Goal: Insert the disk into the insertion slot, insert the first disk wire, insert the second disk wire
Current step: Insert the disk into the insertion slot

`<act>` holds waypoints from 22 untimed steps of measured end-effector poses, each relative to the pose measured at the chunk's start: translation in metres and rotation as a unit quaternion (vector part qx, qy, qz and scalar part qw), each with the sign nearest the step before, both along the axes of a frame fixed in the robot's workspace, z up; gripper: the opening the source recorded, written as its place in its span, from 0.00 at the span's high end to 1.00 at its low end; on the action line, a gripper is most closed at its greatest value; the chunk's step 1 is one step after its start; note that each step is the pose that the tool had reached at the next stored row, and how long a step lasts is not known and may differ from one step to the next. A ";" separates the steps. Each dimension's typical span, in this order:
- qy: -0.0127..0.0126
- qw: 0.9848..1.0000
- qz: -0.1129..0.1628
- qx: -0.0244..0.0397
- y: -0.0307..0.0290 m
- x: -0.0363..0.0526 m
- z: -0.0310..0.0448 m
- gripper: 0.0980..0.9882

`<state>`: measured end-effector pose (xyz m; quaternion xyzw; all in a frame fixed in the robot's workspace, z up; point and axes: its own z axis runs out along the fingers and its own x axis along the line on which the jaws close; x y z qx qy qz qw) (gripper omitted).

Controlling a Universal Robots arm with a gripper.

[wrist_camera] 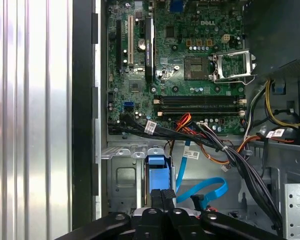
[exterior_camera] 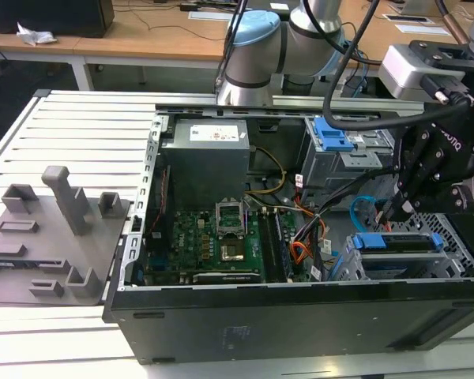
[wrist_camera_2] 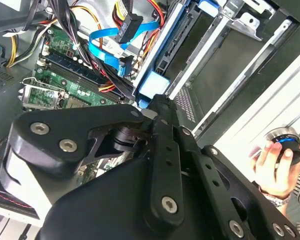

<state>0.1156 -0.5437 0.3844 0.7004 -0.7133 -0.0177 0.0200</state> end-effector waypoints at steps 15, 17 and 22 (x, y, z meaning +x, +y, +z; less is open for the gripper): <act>0.000 1.000 0.000 0.000 0.0023 0.0088 -0.0083 0.99; 0.000 1.000 0.000 0.000 0.0023 0.0089 -0.0112 0.99; 0.000 1.000 0.000 0.000 0.0023 0.0089 -0.0198 0.99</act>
